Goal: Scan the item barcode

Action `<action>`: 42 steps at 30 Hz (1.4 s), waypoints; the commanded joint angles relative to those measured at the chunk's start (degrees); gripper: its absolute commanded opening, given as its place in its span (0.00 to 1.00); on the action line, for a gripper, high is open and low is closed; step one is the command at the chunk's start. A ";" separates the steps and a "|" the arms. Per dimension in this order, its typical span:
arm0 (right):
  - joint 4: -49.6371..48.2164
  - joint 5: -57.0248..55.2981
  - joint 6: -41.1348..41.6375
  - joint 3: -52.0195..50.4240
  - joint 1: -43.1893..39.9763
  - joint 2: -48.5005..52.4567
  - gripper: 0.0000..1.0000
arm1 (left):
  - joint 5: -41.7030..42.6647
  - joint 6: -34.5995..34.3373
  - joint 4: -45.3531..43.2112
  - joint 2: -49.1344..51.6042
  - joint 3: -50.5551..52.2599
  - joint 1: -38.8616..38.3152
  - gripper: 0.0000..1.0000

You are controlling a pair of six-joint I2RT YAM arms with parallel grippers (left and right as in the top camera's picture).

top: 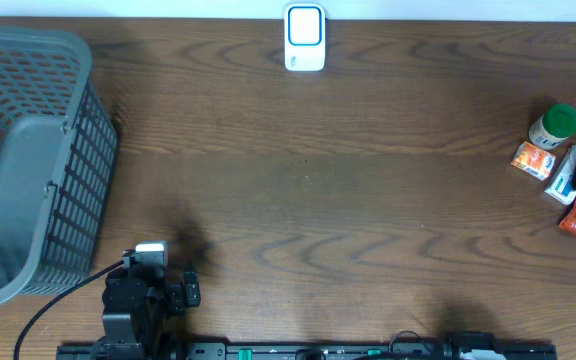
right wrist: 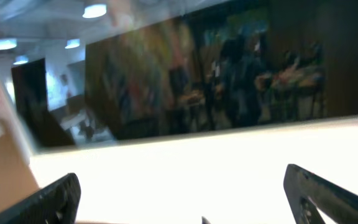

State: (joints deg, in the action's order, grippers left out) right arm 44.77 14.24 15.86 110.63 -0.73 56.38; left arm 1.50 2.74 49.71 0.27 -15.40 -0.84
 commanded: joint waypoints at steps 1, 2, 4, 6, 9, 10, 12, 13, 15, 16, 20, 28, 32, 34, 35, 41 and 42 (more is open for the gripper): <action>-3.37 -5.53 -5.33 -11.34 3.19 -5.03 0.99 | -0.90 -0.26 0.83 -0.04 -0.09 0.17 0.99; -4.13 -6.16 -5.49 -13.20 3.26 -5.99 0.99 | -0.92 -0.26 0.81 -0.04 -0.09 0.17 0.99; -6.56 -8.00 -5.51 -19.93 3.19 -9.70 0.99 | -0.90 -0.26 0.83 -0.04 -0.09 0.17 0.99; -8.35 -7.93 -5.75 -25.20 3.19 -12.70 0.99 | -0.72 1.42 -4.37 -0.04 -0.09 0.17 0.99; -10.84 -7.91 -5.84 -30.62 3.19 -14.99 0.99 | 1.44 1.46 -14.45 -0.04 -0.09 0.17 0.99; -11.63 -7.91 -5.84 -32.04 3.19 -15.30 0.99 | 1.49 2.25 -18.99 -0.04 -0.09 0.17 0.99; -12.81 -7.58 -5.88 -33.97 3.19 -15.54 0.99 | 1.49 5.22 -24.46 -0.04 0.24 0.17 0.99; -13.07 -7.45 -5.90 -34.62 3.19 -15.56 0.99 | 1.49 6.69 -26.95 -0.04 0.98 0.17 0.99; -13.97 -7.08 -5.92 -35.71 3.19 -15.58 0.99 | 1.49 7.56 -34.05 -0.04 5.05 0.17 0.99; -13.99 -7.08 -5.92 -35.80 3.19 -15.56 0.99 | 1.49 7.56 -38.69 -0.04 7.89 0.17 0.99; -13.97 -7.10 -7.28 -35.80 3.19 -15.56 0.99 | 1.49 7.98 -49.33 -0.04 13.62 0.17 0.99; -17.22 -7.10 -7.41 -39.80 0.59 -16.83 0.99 | 1.31 8.35 -46.60 2.23 15.17 0.17 0.99; -19.43 -7.06 -7.39 -46.53 -2.08 -22.40 0.99 | 1.29 8.37 -46.27 3.28 15.17 0.17 0.99; -19.52 -6.99 -7.41 -49.16 -2.60 -25.20 0.99 | 1.29 8.35 -46.10 3.56 15.17 0.17 0.99; -19.34 -6.08 -8.33 -50.45 -2.67 -26.69 0.99 | 1.29 8.35 -46.12 3.69 15.17 0.17 0.99; -18.18 -1.90 -10.38 -51.95 -2.40 -29.03 0.99 | 1.29 8.35 -46.07 3.69 15.17 0.17 0.99; -18.23 -1.90 -10.38 -51.95 -2.03 -29.03 0.99 | 1.29 8.35 -46.07 3.69 15.17 0.17 0.99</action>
State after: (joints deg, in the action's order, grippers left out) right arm 26.55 10.74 6.83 59.16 -3.05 27.51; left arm 2.92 10.57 1.06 3.92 -0.67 -0.84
